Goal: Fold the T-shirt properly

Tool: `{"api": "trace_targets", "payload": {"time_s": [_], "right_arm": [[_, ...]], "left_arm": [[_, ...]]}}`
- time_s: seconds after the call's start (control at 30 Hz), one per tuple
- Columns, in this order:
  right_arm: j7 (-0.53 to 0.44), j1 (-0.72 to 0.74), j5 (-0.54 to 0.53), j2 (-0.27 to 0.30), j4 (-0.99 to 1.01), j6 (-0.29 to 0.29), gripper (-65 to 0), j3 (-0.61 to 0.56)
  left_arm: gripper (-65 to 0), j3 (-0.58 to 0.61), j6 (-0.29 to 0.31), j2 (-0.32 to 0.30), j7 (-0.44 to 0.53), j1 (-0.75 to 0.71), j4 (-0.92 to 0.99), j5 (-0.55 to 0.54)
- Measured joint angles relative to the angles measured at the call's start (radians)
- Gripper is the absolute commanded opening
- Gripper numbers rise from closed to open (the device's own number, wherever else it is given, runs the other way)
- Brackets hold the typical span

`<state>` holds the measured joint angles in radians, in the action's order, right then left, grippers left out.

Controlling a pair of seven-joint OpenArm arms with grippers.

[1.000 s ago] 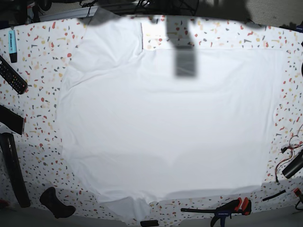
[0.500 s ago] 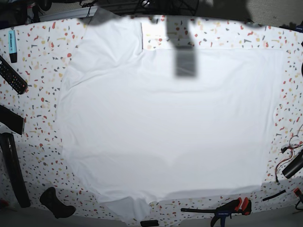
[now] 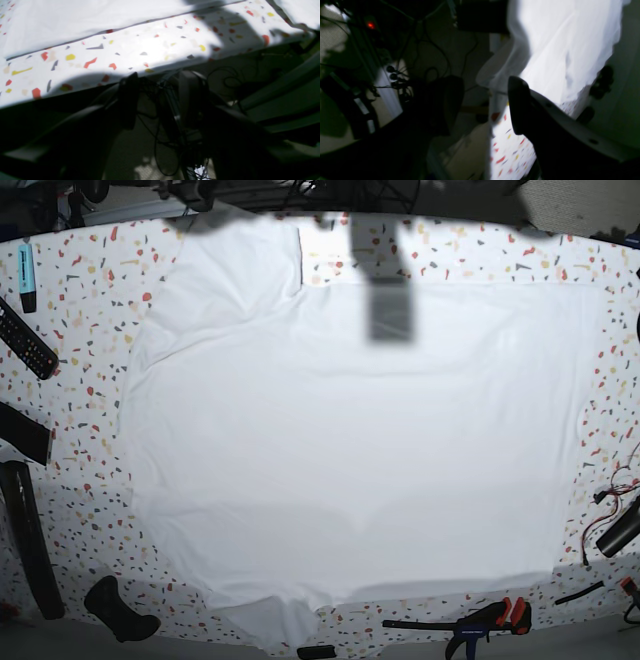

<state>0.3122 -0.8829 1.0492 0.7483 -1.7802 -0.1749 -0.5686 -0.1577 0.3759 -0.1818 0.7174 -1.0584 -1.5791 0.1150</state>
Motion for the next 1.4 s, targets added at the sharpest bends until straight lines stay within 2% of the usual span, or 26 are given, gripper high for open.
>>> {"api": "trace_targets", "payload": {"time_s": [0.17, 0.3, 0.47, 0.67, 0.8, 0.87, 0.93, 1.0, 1.03, 1.13, 1.27, 1.4], "right_arm": [[0.000, 0.063, 0.040, 0.027, -0.001, -0.016, -32.5, -0.085], [0.006, 0.068, 0.042, 0.027, -0.001, -0.025, -32.5, -0.136], [0.020, 0.115, -0.063, 0.016, 0.003, -0.019, -32.5, -0.139], [0.020, 0.153, -0.064, 0.013, 0.004, -0.019, -32.9, -0.139], [0.068, 0.134, -0.028, 0.013, 0.004, -0.022, -42.5, -0.139], [0.121, 0.109, 0.035, 0.014, 0.004, -0.070, -46.1, -0.140], [0.193, 0.081, 0.117, 0.014, 0.004, -0.175, -50.6, -0.142], [0.273, 0.063, 0.183, 0.017, 0.004, -0.285, -62.6, -0.146], [0.302, 0.063, 0.204, 0.017, 0.004, -0.309, -65.0, -0.147], [0.321, 0.066, 0.217, 0.023, 0.004, -0.315, -65.0, -0.163], [0.319, 0.066, 0.216, 0.022, 0.005, -0.315, -65.0, -0.207], [0.318, 0.066, 0.217, 0.023, 0.005, -0.315, -65.0, -0.249]], "left_arm": [[-38.8, -0.001, -0.003, -0.040, -0.020, 0.000, 0.000, -0.001], [-38.8, 0.001, 0.000, -0.034, -0.021, 0.000, 0.000, 0.000], [-38.8, 0.000, -0.002, -0.037, -0.020, 0.000, 0.000, -0.001], [-38.8, 0.000, -0.002, -0.037, -0.020, 0.000, 0.000, 0.000], [-38.8, 0.000, -0.002, -0.037, -0.020, 0.000, 0.000, 0.000], [-38.8, 0.000, -0.001, -0.037, -0.020, 0.000, 0.000, 0.000], [-38.8, 0.000, -0.001, -0.037, -0.020, 0.000, 0.000, 0.000], [-38.8, 0.000, -0.001, -0.037, -0.020, 0.000, 0.000, 0.000], [-38.8, 0.000, -0.001, -0.037, -0.015, 0.000, 0.000, 0.000], [-38.8, 0.000, -0.002, -0.037, 0.016, 0.000, 0.000, -0.001], [-38.8, 0.001, -0.003, -0.046, 0.013, 0.001, 0.000, 0.000], [-38.8, -0.001, -0.066, -0.079, 0.000, 0.048, 0.000, 0.089]]}}
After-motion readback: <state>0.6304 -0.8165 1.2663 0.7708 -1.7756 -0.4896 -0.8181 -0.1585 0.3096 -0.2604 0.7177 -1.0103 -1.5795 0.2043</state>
